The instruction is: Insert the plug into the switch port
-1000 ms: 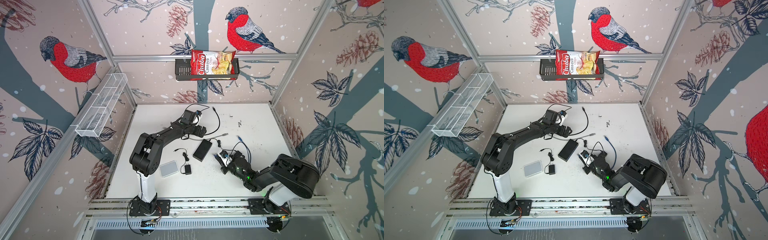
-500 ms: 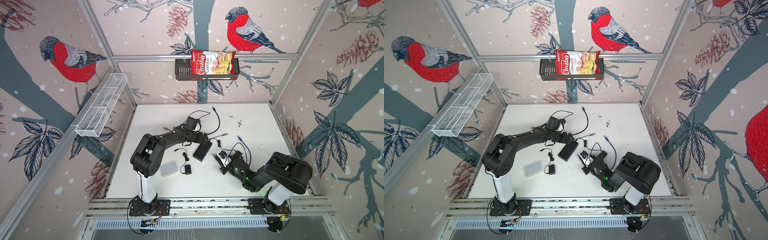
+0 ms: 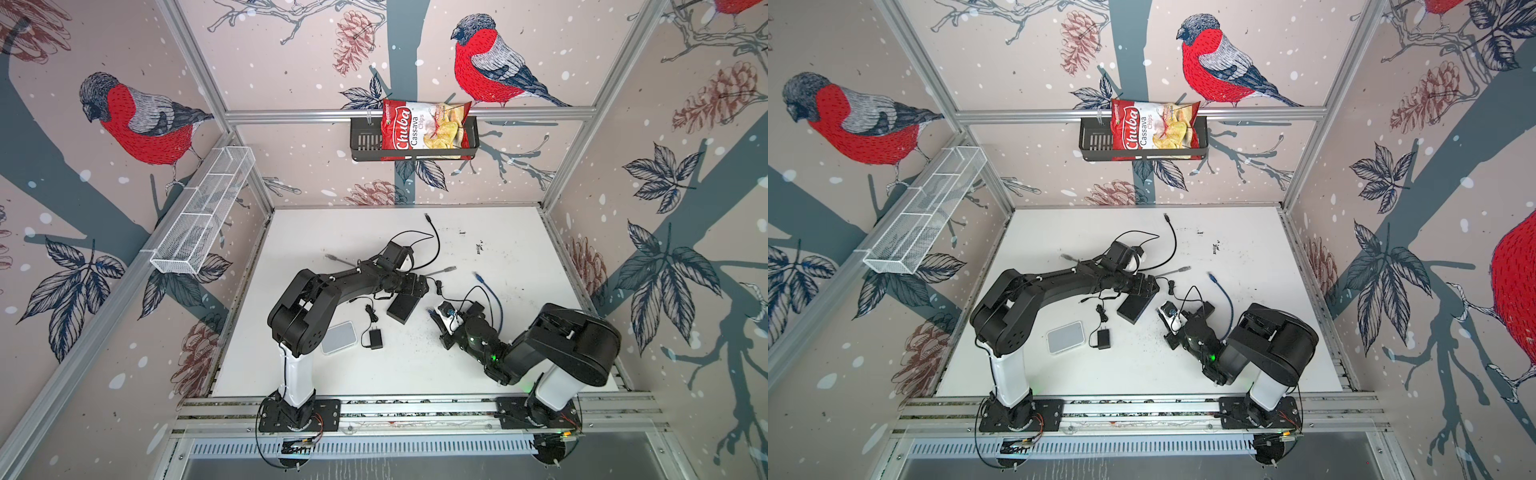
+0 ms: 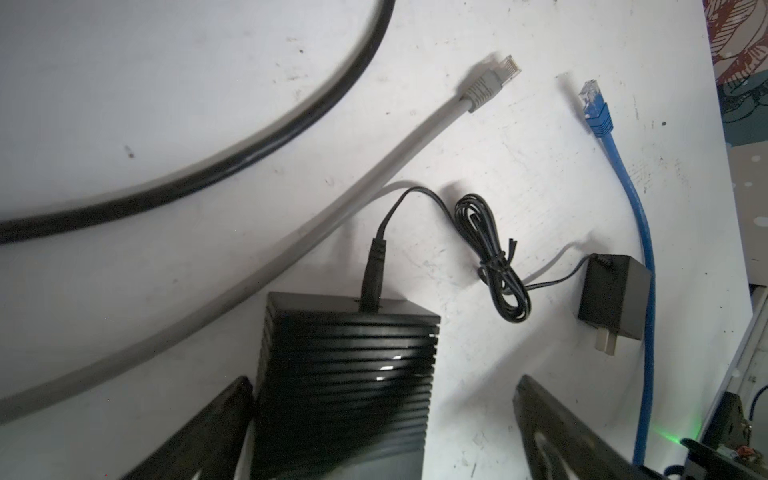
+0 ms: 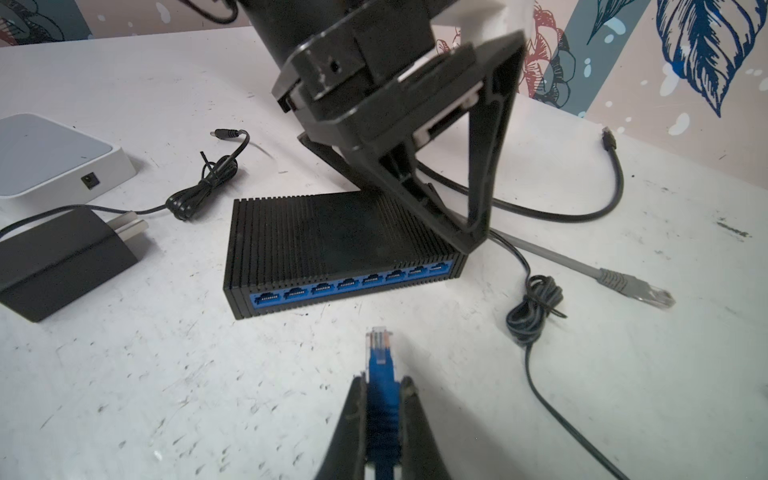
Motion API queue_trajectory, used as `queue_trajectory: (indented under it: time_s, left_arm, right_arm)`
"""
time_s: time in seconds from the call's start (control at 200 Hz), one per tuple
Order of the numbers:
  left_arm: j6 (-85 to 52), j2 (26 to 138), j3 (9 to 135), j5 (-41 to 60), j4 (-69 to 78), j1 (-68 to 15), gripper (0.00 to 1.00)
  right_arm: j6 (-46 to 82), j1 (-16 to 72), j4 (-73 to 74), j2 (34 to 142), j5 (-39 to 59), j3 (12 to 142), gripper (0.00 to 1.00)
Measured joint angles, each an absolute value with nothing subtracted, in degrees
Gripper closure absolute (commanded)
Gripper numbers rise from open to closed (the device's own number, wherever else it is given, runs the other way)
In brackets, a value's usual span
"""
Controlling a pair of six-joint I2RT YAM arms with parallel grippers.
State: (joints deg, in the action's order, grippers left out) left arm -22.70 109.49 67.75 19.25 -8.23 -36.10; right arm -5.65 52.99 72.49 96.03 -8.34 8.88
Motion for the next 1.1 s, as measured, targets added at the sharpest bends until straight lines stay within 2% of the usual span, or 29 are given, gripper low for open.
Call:
queue_trajectory:
  time_s: [0.28,0.42,0.625,0.885,1.101]
  left_arm:
    - [-25.5,105.8,64.0,19.3,-5.0,-37.7,0.03]
    - [-26.9,102.6,62.3,16.1,-4.4,-37.7,0.03]
    - [-27.3,103.5,69.1,4.3,-10.9,-37.9,0.03]
    - [-30.0,104.2,70.5,-12.4,-19.9,-39.3,0.03]
    - [-31.2,104.5,70.2,-16.6,-23.0,-39.3,0.04]
  right_arm:
    - [-4.6,53.2,74.3,96.9,-9.0,8.1,0.97]
    - [-4.6,53.2,75.4,97.5,-9.2,7.7,0.97]
    - [-4.6,53.3,77.0,97.7,-10.0,7.0,0.97]
    - [-4.6,53.3,79.0,98.4,-10.3,6.5,0.97]
    - [-4.6,53.5,79.1,99.1,-10.1,7.0,0.97]
